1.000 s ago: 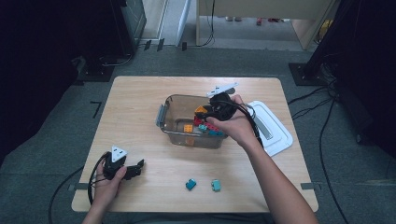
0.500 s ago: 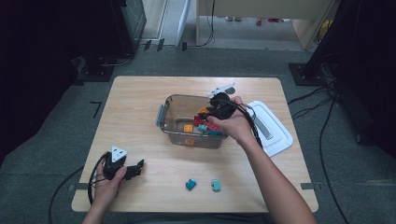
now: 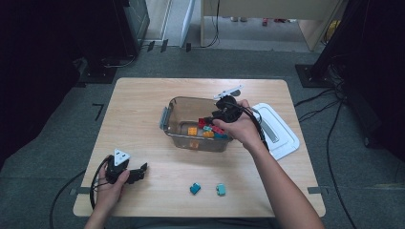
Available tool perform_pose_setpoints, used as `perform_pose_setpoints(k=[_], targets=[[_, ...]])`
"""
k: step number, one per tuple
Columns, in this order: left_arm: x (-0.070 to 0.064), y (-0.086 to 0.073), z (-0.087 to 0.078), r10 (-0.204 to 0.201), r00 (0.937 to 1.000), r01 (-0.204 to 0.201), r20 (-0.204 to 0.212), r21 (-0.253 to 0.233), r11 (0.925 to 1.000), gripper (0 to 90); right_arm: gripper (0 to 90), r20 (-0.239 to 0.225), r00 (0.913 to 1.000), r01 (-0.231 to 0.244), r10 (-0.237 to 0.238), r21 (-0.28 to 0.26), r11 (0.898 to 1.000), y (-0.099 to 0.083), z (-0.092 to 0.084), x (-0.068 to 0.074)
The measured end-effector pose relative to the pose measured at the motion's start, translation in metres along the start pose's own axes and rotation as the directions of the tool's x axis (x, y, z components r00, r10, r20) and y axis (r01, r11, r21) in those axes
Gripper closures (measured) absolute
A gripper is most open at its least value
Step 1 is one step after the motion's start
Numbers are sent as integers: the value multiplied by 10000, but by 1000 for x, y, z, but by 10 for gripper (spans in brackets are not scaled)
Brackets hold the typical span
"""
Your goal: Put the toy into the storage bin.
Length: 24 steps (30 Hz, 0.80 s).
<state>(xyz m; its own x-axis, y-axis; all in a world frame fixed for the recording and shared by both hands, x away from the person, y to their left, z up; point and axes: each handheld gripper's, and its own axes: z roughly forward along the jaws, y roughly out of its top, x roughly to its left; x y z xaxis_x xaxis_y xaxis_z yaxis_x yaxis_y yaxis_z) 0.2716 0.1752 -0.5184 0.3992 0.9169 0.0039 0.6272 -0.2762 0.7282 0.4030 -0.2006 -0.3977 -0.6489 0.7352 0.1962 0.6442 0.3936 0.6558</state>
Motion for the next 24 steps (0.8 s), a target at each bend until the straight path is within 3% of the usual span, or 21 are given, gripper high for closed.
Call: perform_pose_setpoints(k=[5, 13, 24], targets=[[0, 0, 0, -11, 10000, 11, -1, -9, 10000, 135, 475, -29, 10000, -38, 37, -111, 9999, -2, -3, 2], [0, 0, 0, -11, 10000, 11, -1, -8, 10000, 135, 271, -30, 9997, 231, -232, -503, 9985, -2, -13, 9], [0, 0, 0, 2, 10000, -2, -8, -14, 10000, 135, 231, -216, 9973, 668, -697, -1117, 9915, -4, -34, 25]])
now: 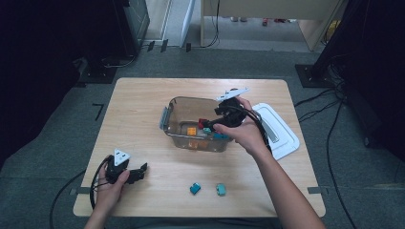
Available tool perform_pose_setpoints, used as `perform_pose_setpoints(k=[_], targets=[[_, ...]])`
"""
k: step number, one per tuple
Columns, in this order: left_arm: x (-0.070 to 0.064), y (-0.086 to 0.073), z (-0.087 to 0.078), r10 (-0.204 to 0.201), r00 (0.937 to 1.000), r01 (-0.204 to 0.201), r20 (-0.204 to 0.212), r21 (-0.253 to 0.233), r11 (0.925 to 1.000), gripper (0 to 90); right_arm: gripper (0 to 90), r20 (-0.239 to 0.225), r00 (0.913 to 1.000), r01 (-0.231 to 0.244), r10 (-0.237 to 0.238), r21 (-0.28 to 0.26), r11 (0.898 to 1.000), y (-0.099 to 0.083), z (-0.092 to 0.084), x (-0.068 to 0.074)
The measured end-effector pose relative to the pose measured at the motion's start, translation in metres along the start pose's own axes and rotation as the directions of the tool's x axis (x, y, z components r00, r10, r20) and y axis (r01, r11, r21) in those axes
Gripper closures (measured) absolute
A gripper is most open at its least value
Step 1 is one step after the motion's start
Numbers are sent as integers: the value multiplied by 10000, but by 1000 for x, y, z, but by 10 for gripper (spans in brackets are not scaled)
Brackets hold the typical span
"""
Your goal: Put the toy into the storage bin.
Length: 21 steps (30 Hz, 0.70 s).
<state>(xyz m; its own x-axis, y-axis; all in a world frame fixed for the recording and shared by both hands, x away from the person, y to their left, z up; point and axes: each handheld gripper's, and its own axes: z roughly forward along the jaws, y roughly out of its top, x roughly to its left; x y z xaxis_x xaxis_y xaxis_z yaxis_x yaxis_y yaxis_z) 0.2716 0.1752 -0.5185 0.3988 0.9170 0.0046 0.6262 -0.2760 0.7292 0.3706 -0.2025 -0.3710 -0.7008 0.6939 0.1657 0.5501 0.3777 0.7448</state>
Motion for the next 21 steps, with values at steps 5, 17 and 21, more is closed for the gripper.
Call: perform_pose_setpoints(k=[5, 17, 21], targets=[[0, 0, 0, 3, 10000, -3, 4, 1, 10000, 135, 213, -9, 9993, 364, -364, -291, 9989, -3, -10, 14], [0, 0, 0, -2, 10000, 2, 5, 2, 10000, 135, 192, -164, 9933, 1139, -1146, -362, 9928, -13, -22, 45], [0, 0, 0, 5, 10000, -5, 8, 14, 10000, 135, 188, -201, 9918, 1257, -1266, -378, 9913, -17, -24, 53]])
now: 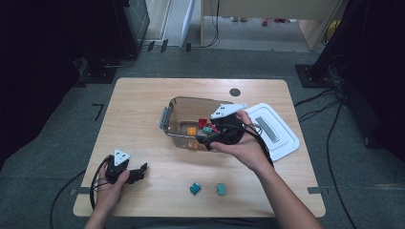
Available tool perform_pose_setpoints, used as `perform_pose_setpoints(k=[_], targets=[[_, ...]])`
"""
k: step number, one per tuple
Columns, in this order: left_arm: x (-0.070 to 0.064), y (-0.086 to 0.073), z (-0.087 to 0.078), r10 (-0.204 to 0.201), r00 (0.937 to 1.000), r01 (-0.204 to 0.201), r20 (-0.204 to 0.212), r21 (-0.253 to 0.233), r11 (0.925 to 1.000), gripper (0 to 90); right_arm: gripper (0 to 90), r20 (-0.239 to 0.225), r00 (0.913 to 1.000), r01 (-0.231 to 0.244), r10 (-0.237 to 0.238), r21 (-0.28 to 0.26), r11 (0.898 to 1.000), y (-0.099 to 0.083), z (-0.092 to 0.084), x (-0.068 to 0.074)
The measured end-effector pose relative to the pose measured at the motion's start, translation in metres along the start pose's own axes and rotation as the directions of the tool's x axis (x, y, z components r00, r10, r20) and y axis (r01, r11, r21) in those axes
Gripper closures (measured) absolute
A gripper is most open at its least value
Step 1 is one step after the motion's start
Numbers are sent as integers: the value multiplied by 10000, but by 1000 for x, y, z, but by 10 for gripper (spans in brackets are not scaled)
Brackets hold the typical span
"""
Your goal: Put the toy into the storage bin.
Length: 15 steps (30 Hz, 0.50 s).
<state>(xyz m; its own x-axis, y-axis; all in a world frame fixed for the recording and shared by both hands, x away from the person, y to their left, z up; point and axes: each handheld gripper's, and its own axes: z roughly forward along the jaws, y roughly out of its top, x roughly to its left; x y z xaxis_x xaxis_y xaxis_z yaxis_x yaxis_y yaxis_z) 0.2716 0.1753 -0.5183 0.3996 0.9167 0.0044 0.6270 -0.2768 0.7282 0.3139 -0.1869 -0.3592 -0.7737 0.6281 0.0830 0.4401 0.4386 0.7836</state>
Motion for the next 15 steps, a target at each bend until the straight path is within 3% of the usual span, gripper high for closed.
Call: perform_pose_setpoints(k=[15], targets=[[0, 0, 0, 11, 10000, -11, -3, 10, 10000, 135, 183, -415, 9987, 300, -299, 17, 9995, -18, -4, 28]])
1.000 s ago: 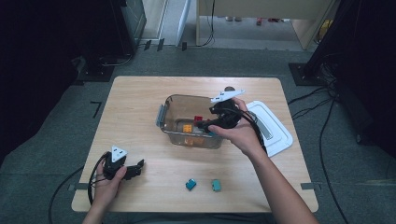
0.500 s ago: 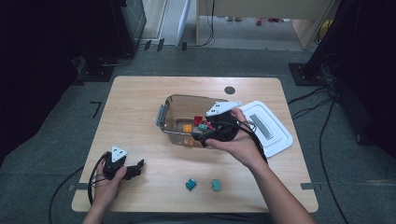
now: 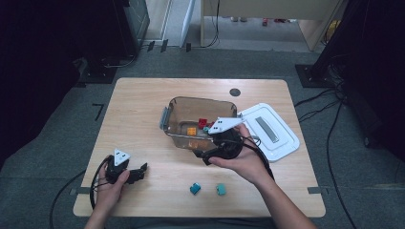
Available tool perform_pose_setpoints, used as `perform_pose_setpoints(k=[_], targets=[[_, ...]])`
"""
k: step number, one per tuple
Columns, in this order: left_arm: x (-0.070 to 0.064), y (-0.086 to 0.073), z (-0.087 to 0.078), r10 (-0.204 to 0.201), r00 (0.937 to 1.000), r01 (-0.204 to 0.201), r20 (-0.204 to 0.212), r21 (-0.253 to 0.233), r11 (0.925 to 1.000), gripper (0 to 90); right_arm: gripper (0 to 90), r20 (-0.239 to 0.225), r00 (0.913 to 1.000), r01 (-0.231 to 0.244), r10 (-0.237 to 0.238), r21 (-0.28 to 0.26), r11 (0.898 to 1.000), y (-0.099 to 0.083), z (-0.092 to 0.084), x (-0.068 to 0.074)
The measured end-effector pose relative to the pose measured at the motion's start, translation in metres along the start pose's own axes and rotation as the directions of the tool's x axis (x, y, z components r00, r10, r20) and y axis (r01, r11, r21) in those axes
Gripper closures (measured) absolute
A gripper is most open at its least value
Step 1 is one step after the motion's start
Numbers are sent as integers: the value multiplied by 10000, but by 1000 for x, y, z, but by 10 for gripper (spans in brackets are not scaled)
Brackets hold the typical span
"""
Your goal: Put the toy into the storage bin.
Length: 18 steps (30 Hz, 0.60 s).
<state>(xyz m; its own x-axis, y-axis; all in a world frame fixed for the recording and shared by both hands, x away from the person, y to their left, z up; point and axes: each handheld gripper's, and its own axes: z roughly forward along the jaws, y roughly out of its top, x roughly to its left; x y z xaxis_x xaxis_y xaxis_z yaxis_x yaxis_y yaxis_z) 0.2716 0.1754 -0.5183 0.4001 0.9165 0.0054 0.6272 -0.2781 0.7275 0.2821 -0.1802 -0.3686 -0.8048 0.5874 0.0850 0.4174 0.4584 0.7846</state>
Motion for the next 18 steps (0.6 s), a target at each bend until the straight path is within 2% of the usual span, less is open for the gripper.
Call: perform_pose_setpoints(k=[9, 18], targets=[[0, 0, 0, -23, 10000, 23, 10, -2, 10000, 135, 183, -223, 9997, 22, -19, 136, 9999, -13, 5, 9], [0, 0, 0, -14, 10000, 14, 6, 3, 10000, 135, 184, -689, 9974, 225, -201, 338, 9992, -29, 13, 19]])
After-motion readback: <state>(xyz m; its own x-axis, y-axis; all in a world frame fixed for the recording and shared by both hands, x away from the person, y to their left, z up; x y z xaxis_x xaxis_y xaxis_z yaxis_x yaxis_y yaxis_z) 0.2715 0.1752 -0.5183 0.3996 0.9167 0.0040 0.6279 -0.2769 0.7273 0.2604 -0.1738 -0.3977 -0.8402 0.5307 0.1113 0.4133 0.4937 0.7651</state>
